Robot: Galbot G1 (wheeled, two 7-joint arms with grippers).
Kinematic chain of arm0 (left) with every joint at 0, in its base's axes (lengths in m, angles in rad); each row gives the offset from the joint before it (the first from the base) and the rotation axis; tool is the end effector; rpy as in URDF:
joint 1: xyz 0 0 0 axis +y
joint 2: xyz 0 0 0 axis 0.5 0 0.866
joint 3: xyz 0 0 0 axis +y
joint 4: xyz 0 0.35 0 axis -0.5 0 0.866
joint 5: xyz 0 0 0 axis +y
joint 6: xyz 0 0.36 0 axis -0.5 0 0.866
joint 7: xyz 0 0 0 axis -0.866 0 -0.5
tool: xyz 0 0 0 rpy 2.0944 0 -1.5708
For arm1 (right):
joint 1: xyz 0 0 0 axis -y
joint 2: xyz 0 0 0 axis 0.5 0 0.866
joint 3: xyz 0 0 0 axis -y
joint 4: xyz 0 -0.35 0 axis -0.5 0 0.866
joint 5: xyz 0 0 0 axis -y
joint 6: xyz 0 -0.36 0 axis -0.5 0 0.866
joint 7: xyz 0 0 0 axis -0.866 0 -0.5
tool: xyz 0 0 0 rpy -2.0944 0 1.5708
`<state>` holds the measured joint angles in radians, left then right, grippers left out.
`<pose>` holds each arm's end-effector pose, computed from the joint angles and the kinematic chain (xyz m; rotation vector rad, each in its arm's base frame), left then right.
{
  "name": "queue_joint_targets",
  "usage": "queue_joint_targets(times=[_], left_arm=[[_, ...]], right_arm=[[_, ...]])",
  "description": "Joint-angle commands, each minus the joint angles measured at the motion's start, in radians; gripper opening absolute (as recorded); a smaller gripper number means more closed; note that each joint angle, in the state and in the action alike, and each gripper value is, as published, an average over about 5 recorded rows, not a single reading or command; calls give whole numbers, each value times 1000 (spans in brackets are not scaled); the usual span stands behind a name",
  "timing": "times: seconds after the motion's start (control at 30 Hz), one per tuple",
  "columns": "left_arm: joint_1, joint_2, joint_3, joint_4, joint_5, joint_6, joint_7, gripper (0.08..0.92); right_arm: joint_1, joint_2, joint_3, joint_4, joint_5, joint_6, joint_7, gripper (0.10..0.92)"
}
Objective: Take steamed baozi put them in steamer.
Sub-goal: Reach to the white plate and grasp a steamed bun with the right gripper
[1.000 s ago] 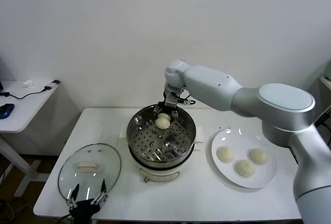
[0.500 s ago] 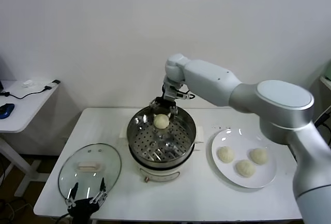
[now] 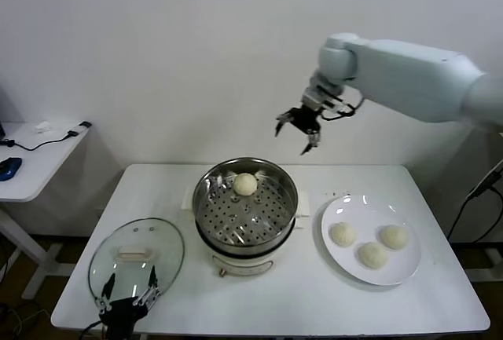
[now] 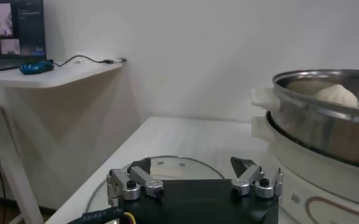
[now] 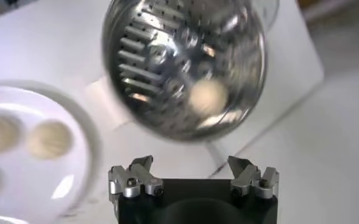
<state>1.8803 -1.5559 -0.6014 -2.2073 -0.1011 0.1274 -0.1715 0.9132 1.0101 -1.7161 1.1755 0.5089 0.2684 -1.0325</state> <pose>0.0937 0.0245 -0.3048 0.3197 -2.8005 0.0192 0.5893 -0.0391 0.0192 1.7203 -1.1363 1.8136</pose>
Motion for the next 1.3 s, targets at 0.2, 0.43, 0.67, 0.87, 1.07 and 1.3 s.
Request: queue_joint_targets(times=[0.2, 0.43, 0.67, 0.87, 1.07, 1.3], left_arm=[[-4, -3, -4, 0, -1, -4, -3, 823], [-2, -3, -17, -6, -7, -6, -6, 823], [-2, -5, -21, -7, -9, -7, -6, 823], [-2, -6, -26, 1, -9, -10, -6, 823], [-4, -7, -30, 11, -9, -13, -6, 823], [-13, -7, -29, 25, -9, -12, -5, 823]], right_arm=[[12, -329, -305, 414, 229, -532, 237, 823], [-214, -344, -134, 319, 172, -589, 303, 823], [-376, -297, -18, 187, 118, -586, 310, 823], [-460, -252, 45, 119, 92, -586, 317, 823], [-513, -229, 89, 68, 72, -585, 322, 823], [-532, -218, 107, 47, 53, -584, 323, 823]])
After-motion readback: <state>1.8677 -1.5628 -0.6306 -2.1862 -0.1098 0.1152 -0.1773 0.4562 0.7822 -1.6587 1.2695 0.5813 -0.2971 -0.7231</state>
